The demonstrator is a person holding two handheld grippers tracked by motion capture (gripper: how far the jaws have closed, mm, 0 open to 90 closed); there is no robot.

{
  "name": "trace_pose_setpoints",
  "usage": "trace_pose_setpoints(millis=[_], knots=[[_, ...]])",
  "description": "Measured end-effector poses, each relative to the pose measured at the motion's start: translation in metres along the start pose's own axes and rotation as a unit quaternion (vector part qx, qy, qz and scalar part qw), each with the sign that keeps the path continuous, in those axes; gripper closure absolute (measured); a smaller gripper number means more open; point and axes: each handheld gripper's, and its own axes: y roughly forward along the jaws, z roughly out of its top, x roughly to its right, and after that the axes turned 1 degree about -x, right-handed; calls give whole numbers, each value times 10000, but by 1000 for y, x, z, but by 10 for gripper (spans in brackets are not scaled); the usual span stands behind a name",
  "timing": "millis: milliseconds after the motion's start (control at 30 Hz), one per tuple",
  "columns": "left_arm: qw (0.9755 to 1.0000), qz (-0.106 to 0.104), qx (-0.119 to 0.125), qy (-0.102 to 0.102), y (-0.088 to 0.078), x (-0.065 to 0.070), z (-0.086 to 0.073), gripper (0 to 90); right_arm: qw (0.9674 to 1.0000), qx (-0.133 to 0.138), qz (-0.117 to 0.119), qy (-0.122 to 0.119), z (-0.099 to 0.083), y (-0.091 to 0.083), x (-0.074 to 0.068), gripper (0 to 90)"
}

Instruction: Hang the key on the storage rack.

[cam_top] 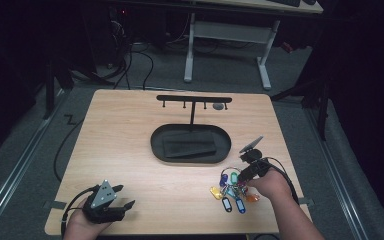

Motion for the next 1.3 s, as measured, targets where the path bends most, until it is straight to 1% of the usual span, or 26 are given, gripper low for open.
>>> trace_pose_setpoints(millis=[33, 100, 133, 233, 300, 333, 367, 433, 500, 567, 600, 633, 767, 800, 867, 1067, 1200, 1300], knots=[[10000, 1, -14, 19, 0, 0, 0, 336, 10000, -49, -5, 52, 1, 2, 2, 542], [10000, 25, -57, 36, 1, 0, -1, 336, 9998, -167, 81, 100, 2, 5, 4, 545], [10000, 44, -80, 31, 1, 0, -1, 337, 9998, -150, 90, 96, 2, 7, 5, 553], [9999, 24, -97, -4, 1, -1, -2, 338, 9996, -154, 185, 136, 2, 9, 5, 617], [10000, 26, -76, -26, 0, -1, -2, 339, 9996, -198, 159, 143, 2, 10, 5, 661], [10000, 27, -65, -30, 0, -1, -2, 340, 9996, -158, 184, 140, 2, 10, 6, 697], [10000, 18, -60, -18, 0, -1, -2, 345, 9996, -173, 142, 155, 2, 10, 5, 736], [9999, 18, -86, 54, 1, 1, -2, 355, 9998, -168, 75, 92, 2, 9, 3, 783], [9999, 20, -111, 94, 1, 2, -2, 355, 9998, -185, 59, -43, 1, 9, -1, 848], [9999, 17, -102, 80, 2, 3, -1, 355, 9995, -197, -12, -242, 1, 8, -6, 865], [9999, 15, -112, 80, 2, 4, -1, 355, 9992, -248, -51, -308, 1, 7, -8, 866], [9999, 17, -118, 89, 2, 4, -1, 355, 9990, -227, -45, -376, 1, 5, -10, 867], [9999, 14, -121, 84, 2, 4, -1, 355, 9979, -138, -74, -633, 3, -12, -18, 868], [9999, 13, -120, 77, 2, 4, -1, 355, 9971, -107, -99, -741, 3, -17, -20, 869], [9999, 6, -109, 62, 2, 4, -2, 355, 9961, -59, -131, -866, 3, -29, -24, 870], [9999, -7, -104, 70, 1, 3, -2, 355, 9940, 123, -76, -1089, 4, -63, -33, 875], [10000, -13, -70, 61, 1, 3, -2, 355, 9926, 157, -145, -1197, 6, -83, -40, 876], [9999, -18, -41, 122, 1, 3, -2, 356, 9916, 189, -153, -1272, 9, -97, -43, 876]])
